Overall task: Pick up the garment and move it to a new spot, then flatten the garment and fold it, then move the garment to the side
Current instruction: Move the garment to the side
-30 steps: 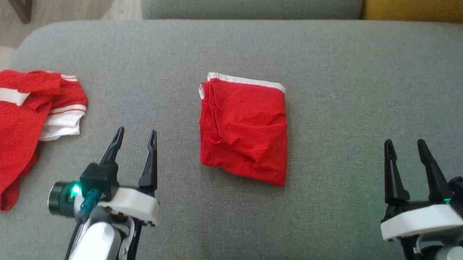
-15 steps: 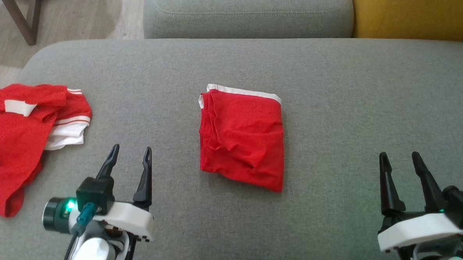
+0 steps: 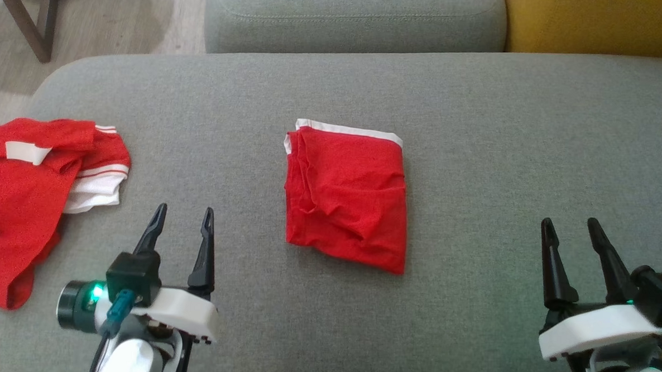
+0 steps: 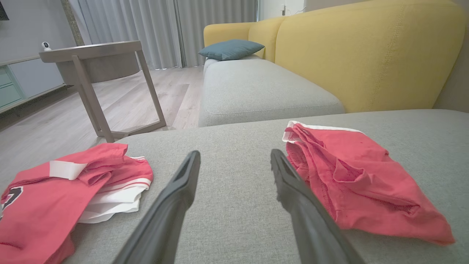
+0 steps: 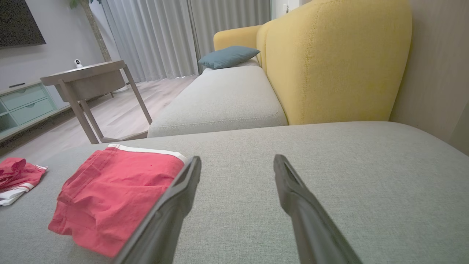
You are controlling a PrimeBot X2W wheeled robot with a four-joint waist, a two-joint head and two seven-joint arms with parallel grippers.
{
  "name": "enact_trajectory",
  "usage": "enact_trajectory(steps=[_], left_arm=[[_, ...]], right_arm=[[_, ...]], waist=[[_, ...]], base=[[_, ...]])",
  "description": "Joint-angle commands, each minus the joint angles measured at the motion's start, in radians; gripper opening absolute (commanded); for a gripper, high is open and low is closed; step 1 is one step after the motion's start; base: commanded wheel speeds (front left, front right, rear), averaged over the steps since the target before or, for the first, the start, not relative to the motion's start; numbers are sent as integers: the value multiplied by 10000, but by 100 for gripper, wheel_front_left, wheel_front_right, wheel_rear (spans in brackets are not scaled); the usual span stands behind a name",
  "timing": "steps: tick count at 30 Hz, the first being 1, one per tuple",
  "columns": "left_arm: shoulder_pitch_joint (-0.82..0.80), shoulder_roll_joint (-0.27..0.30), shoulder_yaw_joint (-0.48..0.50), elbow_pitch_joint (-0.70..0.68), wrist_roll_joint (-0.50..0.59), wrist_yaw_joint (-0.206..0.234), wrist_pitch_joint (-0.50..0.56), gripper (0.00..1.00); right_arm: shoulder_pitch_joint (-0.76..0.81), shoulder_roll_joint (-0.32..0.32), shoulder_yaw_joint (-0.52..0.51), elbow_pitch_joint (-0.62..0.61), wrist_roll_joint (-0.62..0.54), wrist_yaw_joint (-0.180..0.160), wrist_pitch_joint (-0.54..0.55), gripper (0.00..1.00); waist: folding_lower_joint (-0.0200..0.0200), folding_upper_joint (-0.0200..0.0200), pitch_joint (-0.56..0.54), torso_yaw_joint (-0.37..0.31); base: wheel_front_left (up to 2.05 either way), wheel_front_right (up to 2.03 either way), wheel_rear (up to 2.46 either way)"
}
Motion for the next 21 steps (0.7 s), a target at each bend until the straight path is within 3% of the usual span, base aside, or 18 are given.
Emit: enact_trajectory(steps=[1, 11, 21], left_arm=[[-399, 200, 302, -349, -57, 93, 10, 100], [-825, 196, 237, -470, -23, 116, -84, 100], [-2050, -175, -2, -424, 143, 11, -459, 100]], right_arm=[[-243, -57, 188, -427, -51, 67, 32, 100], [-454, -134, 79, -392, -71, 67, 154, 100], [-1811, -666, 631, 468, 217, 67, 402, 100]], waist=[[0, -1, 24, 18], [0, -1, 547, 306], [0, -1, 2043, 1280]], base=[[0, 0, 0], [0, 0, 0], [0, 0, 0]])
